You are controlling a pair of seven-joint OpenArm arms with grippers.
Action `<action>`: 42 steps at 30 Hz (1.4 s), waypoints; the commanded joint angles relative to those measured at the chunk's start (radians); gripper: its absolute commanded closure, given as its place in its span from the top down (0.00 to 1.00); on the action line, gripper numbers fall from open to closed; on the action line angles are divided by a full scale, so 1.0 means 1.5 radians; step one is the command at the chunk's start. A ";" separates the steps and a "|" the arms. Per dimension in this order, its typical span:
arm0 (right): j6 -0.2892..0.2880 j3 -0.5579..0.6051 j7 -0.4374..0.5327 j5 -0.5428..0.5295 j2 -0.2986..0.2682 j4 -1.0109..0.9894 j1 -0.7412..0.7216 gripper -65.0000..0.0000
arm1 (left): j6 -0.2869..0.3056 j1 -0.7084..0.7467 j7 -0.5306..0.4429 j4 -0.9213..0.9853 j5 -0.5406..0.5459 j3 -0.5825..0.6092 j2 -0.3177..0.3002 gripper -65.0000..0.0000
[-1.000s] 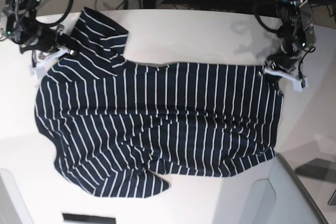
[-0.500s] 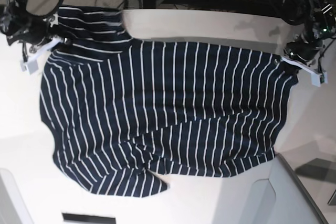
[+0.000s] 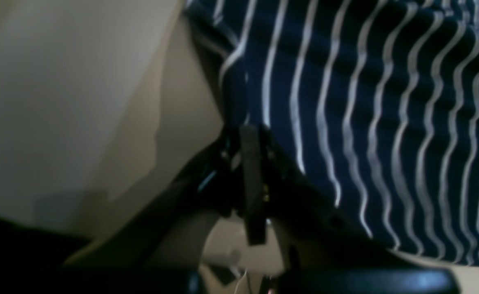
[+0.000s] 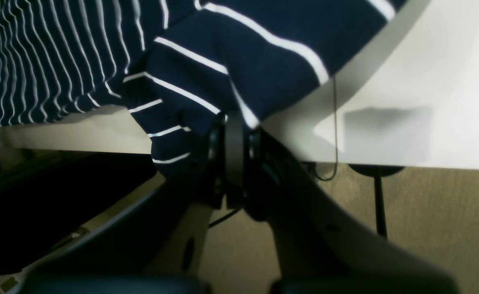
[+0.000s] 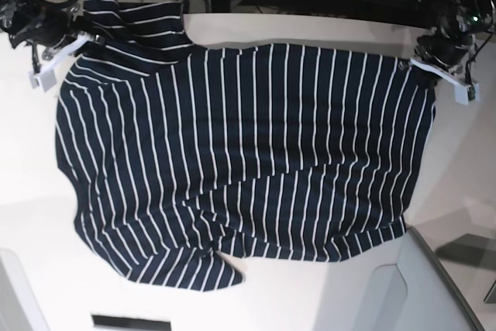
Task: Layout the t-shirt on the table in an organized manner, then fold the t-shirt properly
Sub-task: 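Pull the held corners apart with both grippers to spread the shirt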
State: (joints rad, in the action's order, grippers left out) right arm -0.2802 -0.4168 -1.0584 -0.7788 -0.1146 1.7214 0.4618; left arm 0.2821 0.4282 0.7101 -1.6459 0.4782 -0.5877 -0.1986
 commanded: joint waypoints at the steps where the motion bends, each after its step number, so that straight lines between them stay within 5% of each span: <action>1: -0.003 -0.002 0.004 -0.006 -0.007 0.012 0.008 0.00 | 0.004 0.013 -0.016 -0.028 0.011 -0.005 -0.006 0.00; 15: -0.004 -0.003 0.011 0.018 -0.024 -0.021 0.028 0.00 | 0.003 0.069 -0.016 -0.092 -0.079 -0.047 0.075 0.00; 42: -0.005 -0.011 -0.001 0.013 -0.022 -0.039 0.033 0.00 | 0.003 0.107 -0.016 -0.100 -0.078 -0.055 0.079 0.00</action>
State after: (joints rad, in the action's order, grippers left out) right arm -0.2840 -0.4294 -1.0565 -0.7467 -0.1379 1.6432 0.5060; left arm 0.2882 0.5804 0.7048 -1.7782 0.3553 -0.6624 -0.0704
